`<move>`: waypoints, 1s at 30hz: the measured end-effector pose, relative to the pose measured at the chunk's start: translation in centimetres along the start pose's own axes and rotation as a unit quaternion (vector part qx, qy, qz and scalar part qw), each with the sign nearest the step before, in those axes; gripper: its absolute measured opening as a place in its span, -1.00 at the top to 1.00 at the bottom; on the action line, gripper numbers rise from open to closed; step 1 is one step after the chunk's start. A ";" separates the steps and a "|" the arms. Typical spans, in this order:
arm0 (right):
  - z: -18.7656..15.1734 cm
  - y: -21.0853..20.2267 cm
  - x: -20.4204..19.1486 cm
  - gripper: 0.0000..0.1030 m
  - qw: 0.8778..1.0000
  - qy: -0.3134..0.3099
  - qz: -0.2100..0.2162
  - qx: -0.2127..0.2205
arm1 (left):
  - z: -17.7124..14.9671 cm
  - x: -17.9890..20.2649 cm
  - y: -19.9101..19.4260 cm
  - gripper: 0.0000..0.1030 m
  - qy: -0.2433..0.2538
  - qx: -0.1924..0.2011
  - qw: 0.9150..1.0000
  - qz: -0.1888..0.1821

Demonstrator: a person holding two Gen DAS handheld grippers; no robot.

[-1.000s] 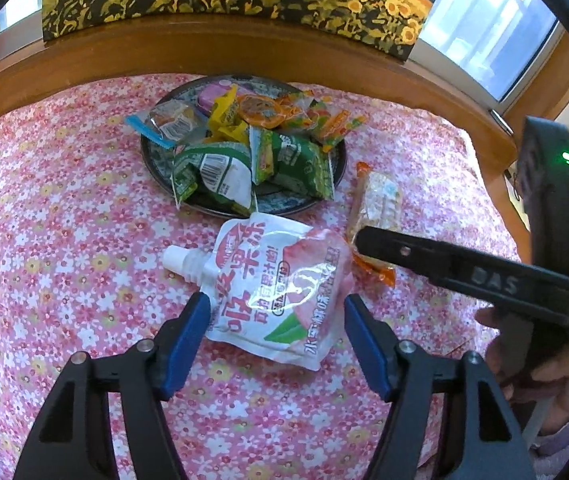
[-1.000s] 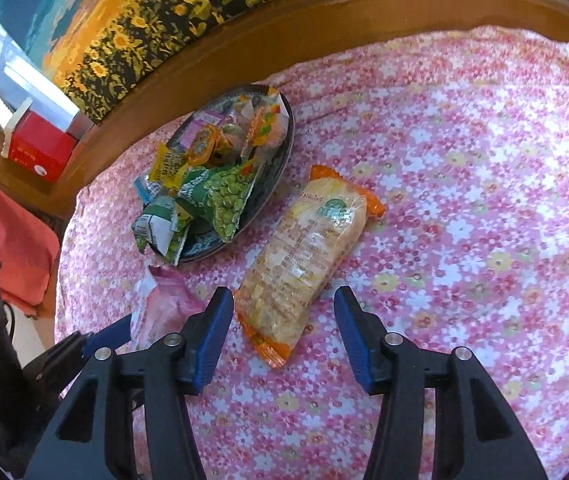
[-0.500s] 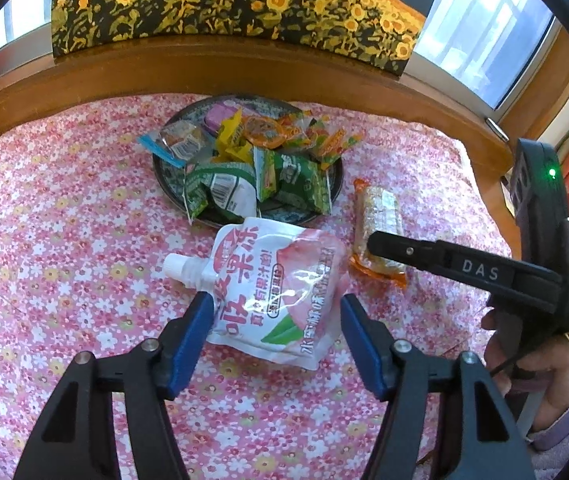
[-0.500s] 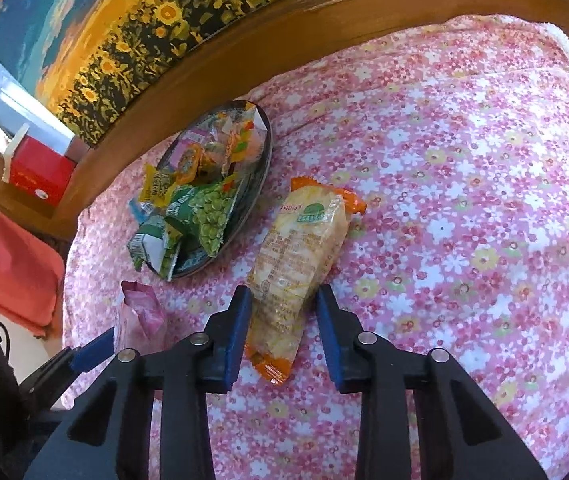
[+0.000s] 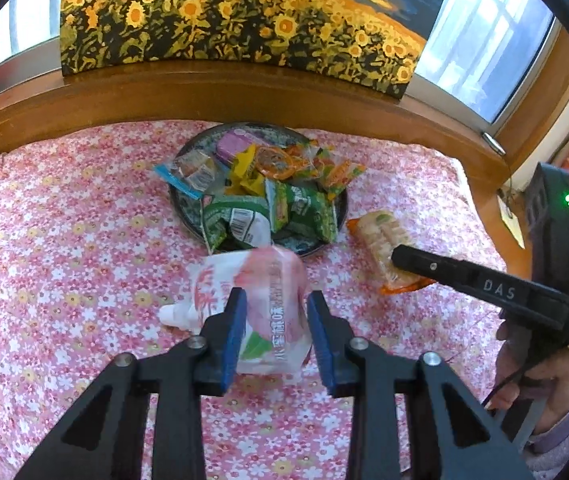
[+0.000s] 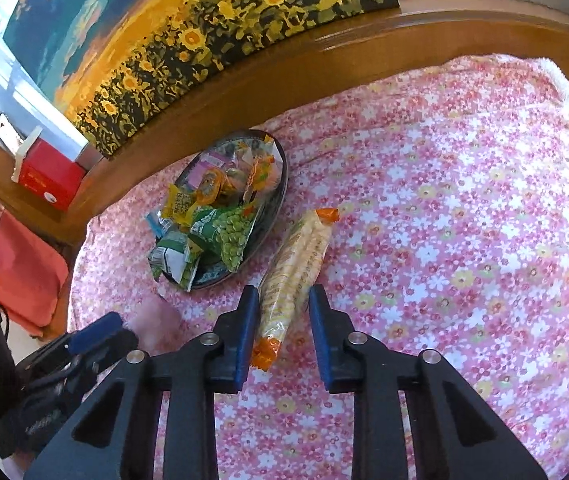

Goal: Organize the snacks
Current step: 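Grasp the white-pink drink pouch with the left tool while the right tool grasps the clear biscuit packet, then carry the drink pouch with the left tool while the right tool carries the biscuit packet to the plate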

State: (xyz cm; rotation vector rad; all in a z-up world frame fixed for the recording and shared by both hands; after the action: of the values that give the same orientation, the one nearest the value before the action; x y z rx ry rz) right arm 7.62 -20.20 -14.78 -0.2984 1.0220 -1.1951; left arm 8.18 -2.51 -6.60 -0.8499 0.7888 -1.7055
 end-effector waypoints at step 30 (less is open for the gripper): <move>-0.2 0.1 0.0 0.49 1.000 0.011 0.004 -0.004 | -1.8 -0.3 5.3 -0.56 0.013 -0.035 0.998 0.046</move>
State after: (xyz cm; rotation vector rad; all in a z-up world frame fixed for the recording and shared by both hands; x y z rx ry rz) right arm 7.54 -20.06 -14.98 -0.2880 1.0466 -1.1884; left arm 9.31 -3.39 -11.98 -0.8274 0.8972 -1.6182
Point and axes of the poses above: each gripper's, at about its wrist camera, not at the fingertips, and y roughly the way its jaws point, x to its right, z to its top, the point moved 8 cm from there along y, roughly the way its jaws point, and after that the axes turned 6 degrees about y, right-handed, at the moved point
